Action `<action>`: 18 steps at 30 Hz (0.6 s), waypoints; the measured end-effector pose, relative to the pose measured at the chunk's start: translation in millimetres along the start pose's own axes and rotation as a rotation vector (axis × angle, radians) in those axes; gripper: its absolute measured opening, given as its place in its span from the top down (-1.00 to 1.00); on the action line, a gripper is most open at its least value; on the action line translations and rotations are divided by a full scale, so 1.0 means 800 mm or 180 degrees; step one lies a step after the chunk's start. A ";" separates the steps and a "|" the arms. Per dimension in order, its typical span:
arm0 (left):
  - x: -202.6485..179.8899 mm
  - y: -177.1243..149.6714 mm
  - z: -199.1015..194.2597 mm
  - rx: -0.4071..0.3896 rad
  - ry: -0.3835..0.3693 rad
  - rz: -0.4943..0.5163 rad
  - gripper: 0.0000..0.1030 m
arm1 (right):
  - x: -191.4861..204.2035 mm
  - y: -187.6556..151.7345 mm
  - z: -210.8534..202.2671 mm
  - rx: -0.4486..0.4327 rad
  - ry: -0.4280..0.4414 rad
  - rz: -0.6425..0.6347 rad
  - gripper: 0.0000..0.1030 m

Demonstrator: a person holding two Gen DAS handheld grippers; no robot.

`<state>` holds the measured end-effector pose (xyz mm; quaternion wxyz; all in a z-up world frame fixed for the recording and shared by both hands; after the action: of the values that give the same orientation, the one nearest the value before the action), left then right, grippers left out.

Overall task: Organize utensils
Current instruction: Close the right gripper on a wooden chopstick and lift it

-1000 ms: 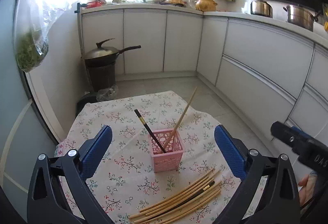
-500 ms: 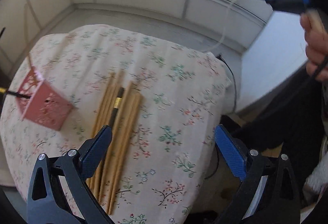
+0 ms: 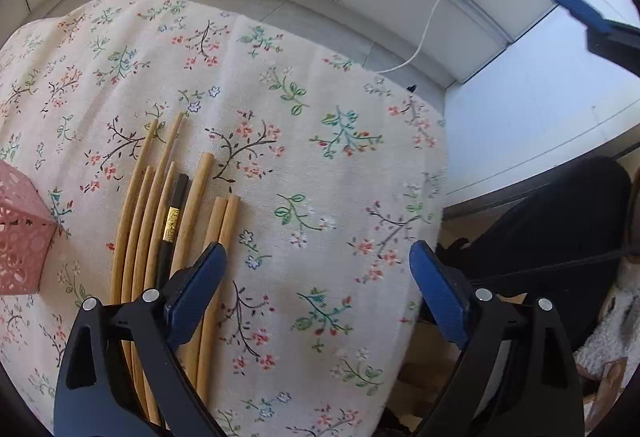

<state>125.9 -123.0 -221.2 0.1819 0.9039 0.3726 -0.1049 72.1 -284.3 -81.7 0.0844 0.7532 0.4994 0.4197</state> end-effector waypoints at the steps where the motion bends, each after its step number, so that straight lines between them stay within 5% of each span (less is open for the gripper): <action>1: 0.003 0.002 0.005 0.0018 0.0018 -0.0010 -0.70 | 0.001 0.000 0.000 0.0009 0.0014 -0.0005 -0.87; 6: 0.010 0.011 0.018 0.0096 0.0036 -0.0039 -0.67 | 0.000 -0.002 0.006 0.0100 0.0038 0.0005 -0.87; 10: 0.007 0.011 0.033 0.0210 0.0237 0.0080 -0.42 | -0.009 -0.002 0.009 0.0147 0.0052 0.0119 -0.87; 15: 0.014 0.017 0.037 0.0310 0.0815 0.0147 0.25 | -0.010 -0.007 0.015 0.0217 0.0023 0.0148 -0.87; 18: 0.011 0.021 0.040 0.0329 0.1022 0.0181 0.29 | -0.014 -0.007 0.019 0.0249 0.0013 0.0204 -0.87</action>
<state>142.1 -141.5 -248.6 0.0762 0.9274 0.3652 0.0270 77.2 -286.3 -100.5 0.0404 0.7706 0.4913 0.4039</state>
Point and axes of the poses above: each gripper's, at about its wrist camera, not at the fingertips, and z roughly the way its jaws point, x to its left, y to its top, the point moved 6 cm from there along z, roughly the way its jaws point, and after that the axes turned 8 degrees about -z, right-handed, at the moved point
